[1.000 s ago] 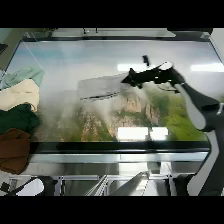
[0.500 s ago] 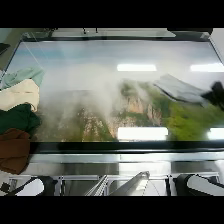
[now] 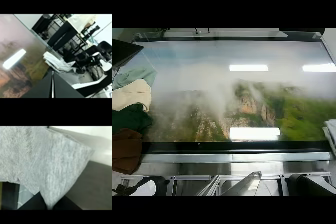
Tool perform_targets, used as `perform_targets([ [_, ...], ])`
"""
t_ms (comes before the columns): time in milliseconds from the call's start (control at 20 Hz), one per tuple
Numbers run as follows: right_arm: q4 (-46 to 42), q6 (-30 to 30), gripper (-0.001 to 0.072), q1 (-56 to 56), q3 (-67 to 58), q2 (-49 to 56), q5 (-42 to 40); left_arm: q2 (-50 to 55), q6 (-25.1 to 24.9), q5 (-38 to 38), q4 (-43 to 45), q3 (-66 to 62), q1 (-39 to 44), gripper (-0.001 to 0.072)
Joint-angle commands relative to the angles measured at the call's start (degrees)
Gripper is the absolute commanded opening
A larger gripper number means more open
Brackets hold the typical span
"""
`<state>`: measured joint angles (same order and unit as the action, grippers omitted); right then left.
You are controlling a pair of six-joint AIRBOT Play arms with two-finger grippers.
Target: Fold the shirts.
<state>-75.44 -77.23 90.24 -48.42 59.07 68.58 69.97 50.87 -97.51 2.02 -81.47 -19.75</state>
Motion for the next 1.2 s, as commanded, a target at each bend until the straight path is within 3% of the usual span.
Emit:
perform_targets([
  [0,-1.9,0.8,0.0234,4.9,0.6,-0.5,-0.9,0.0,-0.6,1.1,0.0,0.0,2.4,0.0011],
  [50,-2.4,1.3,0.0662,4.4,0.6,-0.3,-1.1,0.0,-0.6,1.2,0.0,0.0,2.4,0.0010],
  [100,-2.9,1.6,0.0696,4.1,0.6,-0.2,-1.0,0.2,-0.6,1.7,0.0,0.0,2.4,0.0010],
  [350,-0.8,0.5,0.0688,3.0,-2.2,-0.4,1.1,2.3,-0.5,1.8,-0.2,0.0,2.2,0.0010],
  [400,4.2,0.9,0.0623,1.1,-3.0,-0.6,1.2,2.8,-0.5,1.7,-0.2,0.0,2.2,0.0011],
  [500,21.8,6.8,0.0028,-5.7,-4.0,-0.9,1.0,3.5,-0.5,1.7,-0.8,0.0,2.2,0.0012],
  [600,40.0,12.3,0.0015,-16.7,-4.3,-1.1,-1.6,3.6,0.6,3.9,-2.2,0.0,1.8,0.0009],
  [650,45.0,13.9,0.0015,-24.1,-4.3,-1.3,-2.9,3.3,2.5,6.1,-1.4,0.0,1.2,0.0009],
  [850,46.8,13.6,0.0014,-55.1,-4.3,-3.1,-4.3,-2.6,5.2,13.3,9.6,3.5,-1.7,0.0012],
  [950,41.5,9.4,0.0014,-70.9,-4.0,-4.3,-4.1,-8.0,6.8,11.2,12.5,10.3,-2.8,0.0012],
  [1150,15.9,-7.9,0.0014,-99.1,-1.2,-5.4,-8.6,-24.0,11.8,10.6,21.5,31.8,-2.7,0.0019],
])
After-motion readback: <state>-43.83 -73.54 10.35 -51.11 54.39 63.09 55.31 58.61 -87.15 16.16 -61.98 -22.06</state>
